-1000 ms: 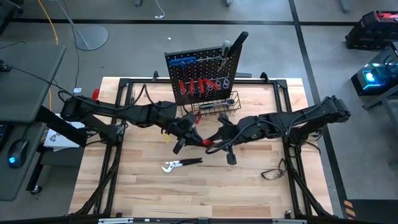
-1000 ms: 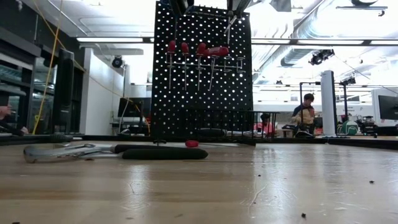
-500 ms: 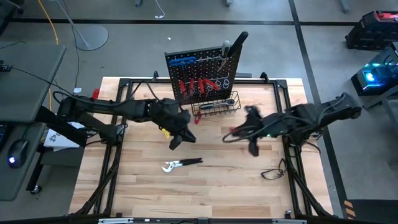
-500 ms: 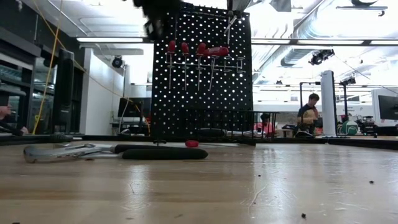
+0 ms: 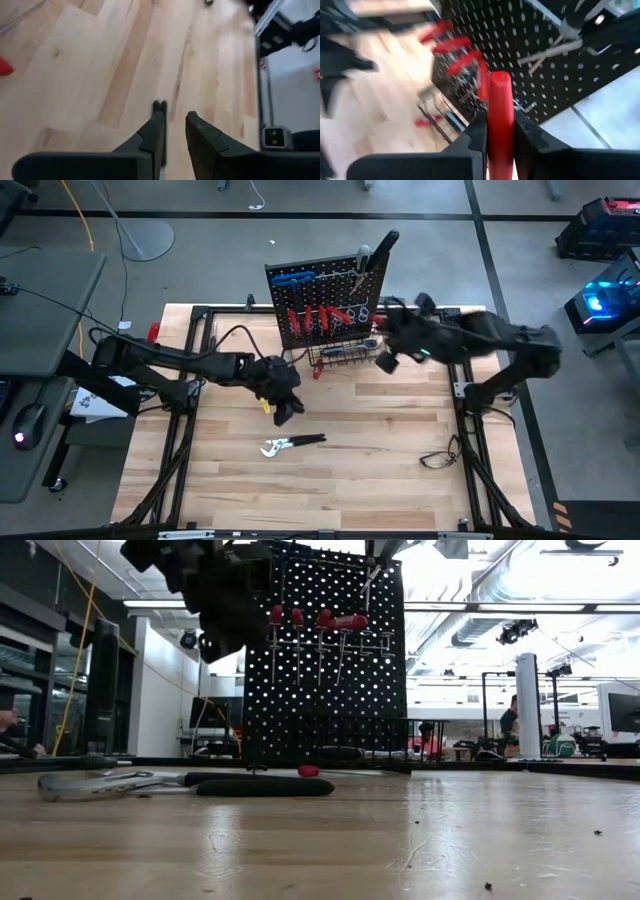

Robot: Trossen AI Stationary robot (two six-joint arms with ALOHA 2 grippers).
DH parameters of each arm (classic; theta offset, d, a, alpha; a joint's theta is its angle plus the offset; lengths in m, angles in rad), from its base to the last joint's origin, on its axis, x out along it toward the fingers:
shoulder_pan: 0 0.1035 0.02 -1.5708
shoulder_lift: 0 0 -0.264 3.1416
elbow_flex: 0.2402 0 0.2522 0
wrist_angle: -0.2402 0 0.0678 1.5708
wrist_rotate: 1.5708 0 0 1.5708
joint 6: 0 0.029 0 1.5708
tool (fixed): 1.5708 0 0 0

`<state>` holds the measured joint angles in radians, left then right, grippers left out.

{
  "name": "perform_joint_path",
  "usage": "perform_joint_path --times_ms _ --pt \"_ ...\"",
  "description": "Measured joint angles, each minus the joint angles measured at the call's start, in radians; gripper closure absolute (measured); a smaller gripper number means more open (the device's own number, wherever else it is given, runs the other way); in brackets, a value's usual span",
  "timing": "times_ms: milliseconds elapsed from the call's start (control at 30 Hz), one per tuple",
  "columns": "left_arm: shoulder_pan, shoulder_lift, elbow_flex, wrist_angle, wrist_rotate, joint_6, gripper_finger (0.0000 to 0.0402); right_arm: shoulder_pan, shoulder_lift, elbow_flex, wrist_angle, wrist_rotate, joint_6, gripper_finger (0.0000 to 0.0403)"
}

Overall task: Hang tools onto peg board
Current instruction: Hang the red allen wrench on the peg board

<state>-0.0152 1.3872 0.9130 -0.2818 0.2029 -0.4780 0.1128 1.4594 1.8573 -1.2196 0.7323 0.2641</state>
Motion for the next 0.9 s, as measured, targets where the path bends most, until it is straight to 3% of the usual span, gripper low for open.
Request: perform_joint_path --times_ms 133,367,900 --pt "-0.024 0.0 -0.001 0.035 -0.002 -0.021 0.0332 -0.102 0.126 0.128 -0.126 -0.042 -0.014 0.0364" --pt "-0.066 0.0 -0.001 0.107 -0.004 -0.089 0.0332 -0.189 0.258 0.236 -0.135 -0.098 -0.125 0.0364" --pt "-0.137 0.0 -0.001 0.116 -0.061 -0.115 0.0332 -0.325 0.29 0.24 -0.13 -0.275 -0.186 0.0364"
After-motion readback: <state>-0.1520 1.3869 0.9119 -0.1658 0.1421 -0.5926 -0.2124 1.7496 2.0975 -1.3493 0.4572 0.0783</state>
